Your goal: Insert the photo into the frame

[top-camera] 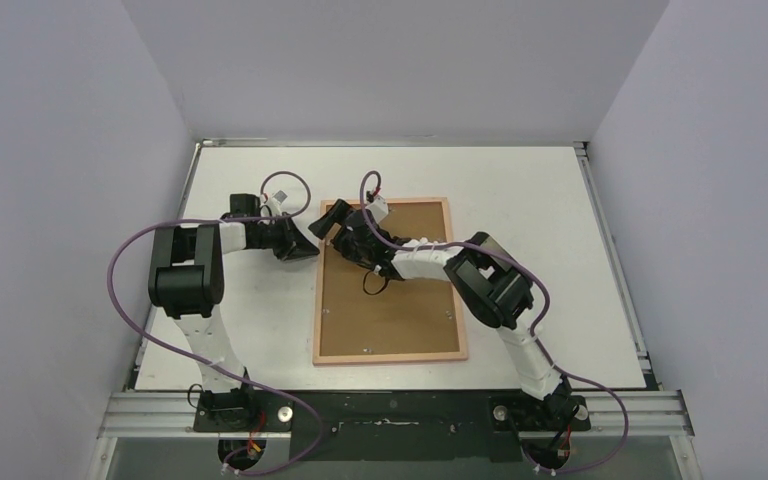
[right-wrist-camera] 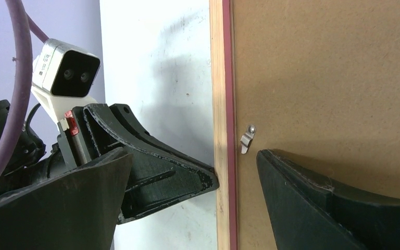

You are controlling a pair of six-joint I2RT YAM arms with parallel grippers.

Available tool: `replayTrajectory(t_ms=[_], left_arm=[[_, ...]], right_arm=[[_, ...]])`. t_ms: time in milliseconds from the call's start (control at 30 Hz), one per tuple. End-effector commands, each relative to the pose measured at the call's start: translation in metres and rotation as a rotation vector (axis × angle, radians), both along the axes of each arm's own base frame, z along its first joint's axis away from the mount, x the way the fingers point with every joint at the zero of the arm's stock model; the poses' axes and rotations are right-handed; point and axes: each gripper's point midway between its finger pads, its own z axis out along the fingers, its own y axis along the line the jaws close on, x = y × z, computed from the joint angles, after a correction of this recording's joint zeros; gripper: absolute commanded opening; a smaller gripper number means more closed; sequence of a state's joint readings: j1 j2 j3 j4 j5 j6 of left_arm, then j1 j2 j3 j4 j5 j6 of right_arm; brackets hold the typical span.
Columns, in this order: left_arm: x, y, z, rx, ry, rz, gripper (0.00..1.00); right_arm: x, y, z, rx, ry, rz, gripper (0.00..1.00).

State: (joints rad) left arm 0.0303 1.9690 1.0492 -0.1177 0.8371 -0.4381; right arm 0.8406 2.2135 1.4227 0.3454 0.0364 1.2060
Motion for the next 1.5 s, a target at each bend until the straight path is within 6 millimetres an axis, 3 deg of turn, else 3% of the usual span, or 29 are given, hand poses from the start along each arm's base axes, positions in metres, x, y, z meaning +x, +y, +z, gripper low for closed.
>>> replayTrajectory(t_ms=[0, 967, 1467], left_arm=[[-0.019, 0.003, -0.025, 0.089, 0.076, 0.008, 0.00], [-0.020, 0.002, -0.028, 0.082, 0.081, 0.001, 0.00], [-0.020, 0.002, -0.028, 0.079, 0.080, 0.000, 0.00]], right_arm=[[-0.011, 0.003, 0.029, 0.022, -0.009, -0.011, 0.95], [-0.004, 0.025, 0.012, -0.015, 0.025, 0.033, 0.94], [-0.004, 0.025, 0.001, -0.024, 0.039, 0.033, 0.94]])
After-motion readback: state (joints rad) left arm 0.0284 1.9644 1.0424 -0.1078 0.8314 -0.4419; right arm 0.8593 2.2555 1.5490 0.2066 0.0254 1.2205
